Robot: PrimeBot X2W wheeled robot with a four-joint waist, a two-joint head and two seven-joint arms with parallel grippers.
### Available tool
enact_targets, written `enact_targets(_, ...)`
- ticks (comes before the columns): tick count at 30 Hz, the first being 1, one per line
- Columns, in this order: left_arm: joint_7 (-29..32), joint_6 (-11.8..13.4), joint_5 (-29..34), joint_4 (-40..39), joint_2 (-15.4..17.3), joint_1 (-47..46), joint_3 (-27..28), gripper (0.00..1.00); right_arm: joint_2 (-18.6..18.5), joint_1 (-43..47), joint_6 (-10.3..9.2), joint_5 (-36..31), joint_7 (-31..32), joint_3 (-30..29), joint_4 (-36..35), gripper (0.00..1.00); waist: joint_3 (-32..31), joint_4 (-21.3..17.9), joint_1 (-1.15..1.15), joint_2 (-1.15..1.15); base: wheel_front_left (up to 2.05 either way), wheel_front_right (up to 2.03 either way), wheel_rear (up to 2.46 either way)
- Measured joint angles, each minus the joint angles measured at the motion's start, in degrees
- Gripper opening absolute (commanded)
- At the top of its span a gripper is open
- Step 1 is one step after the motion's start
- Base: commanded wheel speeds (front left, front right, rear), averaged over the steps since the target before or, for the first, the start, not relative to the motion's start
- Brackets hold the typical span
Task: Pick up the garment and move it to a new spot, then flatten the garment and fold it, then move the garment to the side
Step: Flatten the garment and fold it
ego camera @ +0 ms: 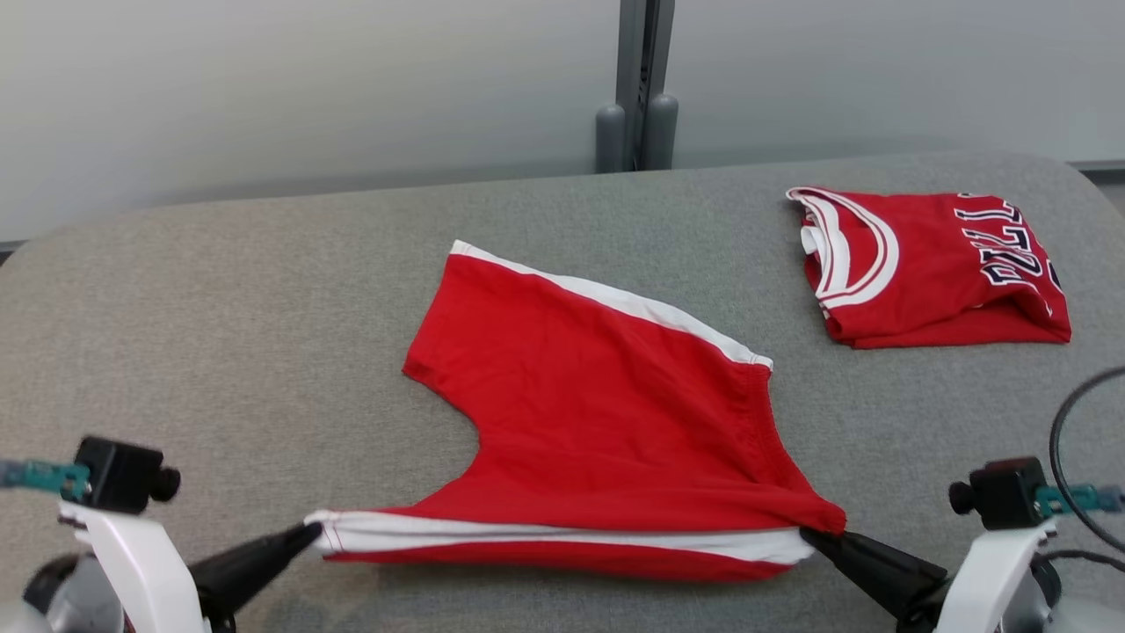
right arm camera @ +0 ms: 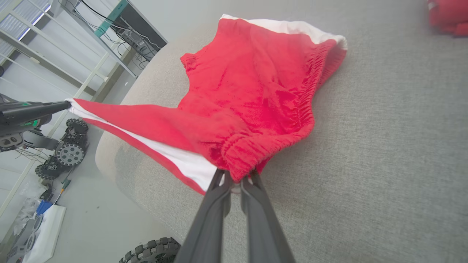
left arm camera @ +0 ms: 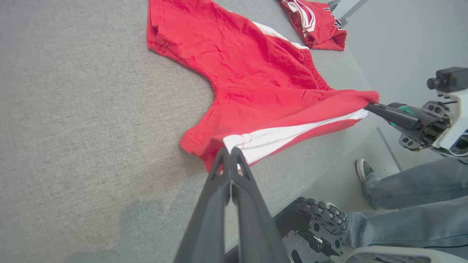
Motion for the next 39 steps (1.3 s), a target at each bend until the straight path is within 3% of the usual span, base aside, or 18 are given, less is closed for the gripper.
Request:
enact_targets(6,7.9,-1.0,-0.3,4.4,-0.5,-7.4,1.4,0.0,1.2,-6.4,0.0,1.7,9.0,-1.1,1.3,0.0,3.3,-1.9,0.0,0.0,0.0,0.0,0.0)
enact_targets(13,18.6,-2.1,-1.9,12.1,-5.0,-16.4,1.7,0.0,4.5,-12.7,0.0,3.8,16.2,-3.2,5.6,0.0,6.9,-3.7,0.0,0.0,0.0,0.0,0.0)
enact_targets(20,23.0,-3.7,0.8,20.8,-10.8,-26.4,2.6,0.0,7.6,-16.1,-0.01,3.8,15.8,-5.9,7.6,0.0,11.2,-4.6,0.0,0.0,0.0,0.0,0.0)
enact_targets(39,29.5,-6.1,6.2,40.8,-20.2,-43.8,2.8,0.0,15.1,-20.3,-0.01,0.7,12.3,-10.5,10.8,0.0,18.8,-8.9,0.0,0.0,0.0,0.0,0.0)
